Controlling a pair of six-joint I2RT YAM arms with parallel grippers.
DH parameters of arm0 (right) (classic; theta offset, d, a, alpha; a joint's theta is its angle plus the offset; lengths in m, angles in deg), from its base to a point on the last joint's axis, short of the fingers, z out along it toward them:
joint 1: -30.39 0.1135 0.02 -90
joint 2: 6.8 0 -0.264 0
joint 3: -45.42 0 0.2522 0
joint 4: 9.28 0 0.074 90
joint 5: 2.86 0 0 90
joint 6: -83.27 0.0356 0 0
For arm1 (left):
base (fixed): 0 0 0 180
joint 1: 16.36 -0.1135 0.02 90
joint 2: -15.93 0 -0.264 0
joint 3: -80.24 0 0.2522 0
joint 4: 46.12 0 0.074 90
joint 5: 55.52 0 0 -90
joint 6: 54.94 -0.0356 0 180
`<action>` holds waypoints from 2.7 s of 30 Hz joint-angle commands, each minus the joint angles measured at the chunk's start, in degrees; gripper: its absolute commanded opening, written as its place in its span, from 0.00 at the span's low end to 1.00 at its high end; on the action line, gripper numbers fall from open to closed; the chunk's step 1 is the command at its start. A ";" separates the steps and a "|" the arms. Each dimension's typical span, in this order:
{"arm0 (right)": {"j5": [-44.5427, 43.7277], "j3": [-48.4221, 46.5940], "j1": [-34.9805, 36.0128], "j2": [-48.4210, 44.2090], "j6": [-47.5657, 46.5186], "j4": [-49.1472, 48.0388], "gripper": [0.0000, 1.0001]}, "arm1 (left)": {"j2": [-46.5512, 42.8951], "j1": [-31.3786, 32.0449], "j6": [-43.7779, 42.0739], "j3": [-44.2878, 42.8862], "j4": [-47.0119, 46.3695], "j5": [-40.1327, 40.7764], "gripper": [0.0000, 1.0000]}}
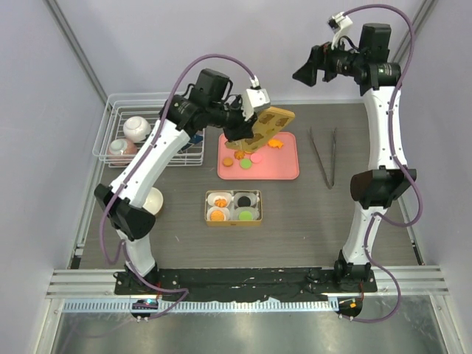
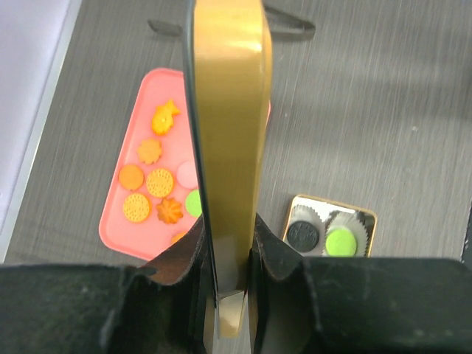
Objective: Pack the cookies
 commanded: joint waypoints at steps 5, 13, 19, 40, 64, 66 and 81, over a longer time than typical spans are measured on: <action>-4.63 5.75 0.30 -10.51 -23.51 19.56 1.00 | 3.42 -0.04 -14.79 -8.69 18.34 9.62 0.00; 0.99 16.96 2.12 -17.62 -36.17 29.16 0.99 | 3.86 0.05 -17.96 -10.98 23.54 11.83 0.00; -1.37 33.49 8.90 -29.23 -39.17 21.43 0.97 | 4.12 0.05 -18.49 -11.33 25.56 9.20 0.01; -1.37 43.19 18.49 -33.72 -40.05 11.67 0.95 | 3.60 0.14 -20.07 -11.42 29.95 -2.41 0.07; -2.78 44.77 23.50 -32.75 -39.35 8.77 0.43 | 2.01 0.58 -22.01 -8.96 32.24 -5.92 0.08; -2.43 45.12 23.50 -32.93 -39.17 8.86 0.36 | 1.84 0.58 -21.83 -9.05 32.07 -6.10 0.08; -2.87 47.06 23.59 -34.16 -37.24 7.98 0.02 | -4.92 -1.09 -15.60 -5.71 19.34 -3.38 0.47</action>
